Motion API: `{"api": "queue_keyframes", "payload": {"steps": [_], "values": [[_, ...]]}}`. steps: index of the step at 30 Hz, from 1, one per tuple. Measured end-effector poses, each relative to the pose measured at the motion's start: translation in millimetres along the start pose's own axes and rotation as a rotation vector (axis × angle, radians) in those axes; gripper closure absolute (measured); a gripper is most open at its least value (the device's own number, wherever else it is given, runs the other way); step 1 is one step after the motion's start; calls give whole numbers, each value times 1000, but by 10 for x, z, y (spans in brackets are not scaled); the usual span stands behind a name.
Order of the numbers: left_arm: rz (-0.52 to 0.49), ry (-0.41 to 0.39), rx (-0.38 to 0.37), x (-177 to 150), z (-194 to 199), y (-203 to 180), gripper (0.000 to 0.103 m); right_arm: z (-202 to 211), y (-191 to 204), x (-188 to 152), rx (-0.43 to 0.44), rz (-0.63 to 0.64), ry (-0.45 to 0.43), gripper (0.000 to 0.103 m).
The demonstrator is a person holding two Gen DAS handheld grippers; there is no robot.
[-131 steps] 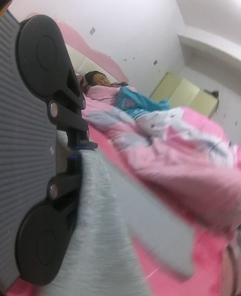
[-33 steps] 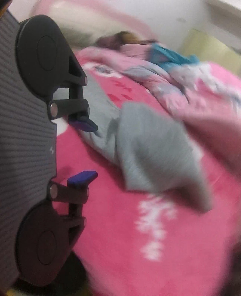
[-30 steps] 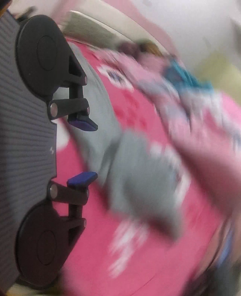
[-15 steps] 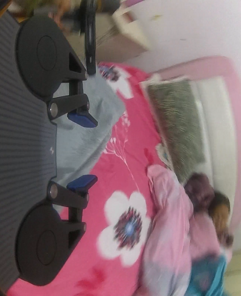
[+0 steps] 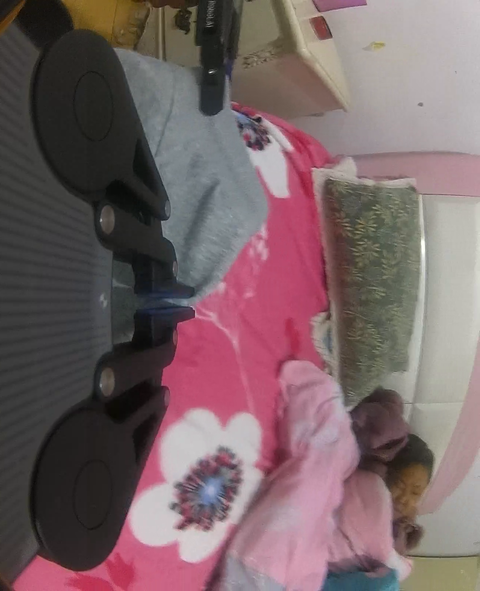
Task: Fold clothes
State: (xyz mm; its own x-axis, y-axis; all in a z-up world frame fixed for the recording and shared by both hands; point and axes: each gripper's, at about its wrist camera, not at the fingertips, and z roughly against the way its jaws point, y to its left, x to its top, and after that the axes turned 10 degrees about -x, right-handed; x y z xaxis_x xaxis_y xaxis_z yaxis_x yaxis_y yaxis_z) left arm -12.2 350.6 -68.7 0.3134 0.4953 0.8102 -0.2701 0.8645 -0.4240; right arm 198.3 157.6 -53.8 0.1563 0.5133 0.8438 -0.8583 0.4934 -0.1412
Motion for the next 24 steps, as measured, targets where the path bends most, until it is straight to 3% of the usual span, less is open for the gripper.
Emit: {"api": "queue_keyframes", "payload": {"steps": [3,5,7,11,14,17,19,24], "values": [[3,27,12,-23,-85,32,66,-206,49,-72,-27,40,55,100],[23,40,16,-21,-108,67,58,-366,57,-169,-31,48,123,97],[37,32,20,28,-56,71,57,-313,-30,-155,-39,-5,122,93],[-19,-52,14,194,147,-86,61,349,-505,1,-56,-183,15,81],[-44,-61,-75,340,110,-289,61,1033,-845,-21,-117,-273,-87,78],[-101,21,-123,409,-211,-576,61,1609,-1056,-142,-213,-290,-136,78],[-133,95,-146,427,-476,-760,61,1832,-1107,-242,-224,-299,-139,77],[-138,231,-119,345,-1098,-845,66,1806,-1017,-570,-186,-242,-51,77]]}}
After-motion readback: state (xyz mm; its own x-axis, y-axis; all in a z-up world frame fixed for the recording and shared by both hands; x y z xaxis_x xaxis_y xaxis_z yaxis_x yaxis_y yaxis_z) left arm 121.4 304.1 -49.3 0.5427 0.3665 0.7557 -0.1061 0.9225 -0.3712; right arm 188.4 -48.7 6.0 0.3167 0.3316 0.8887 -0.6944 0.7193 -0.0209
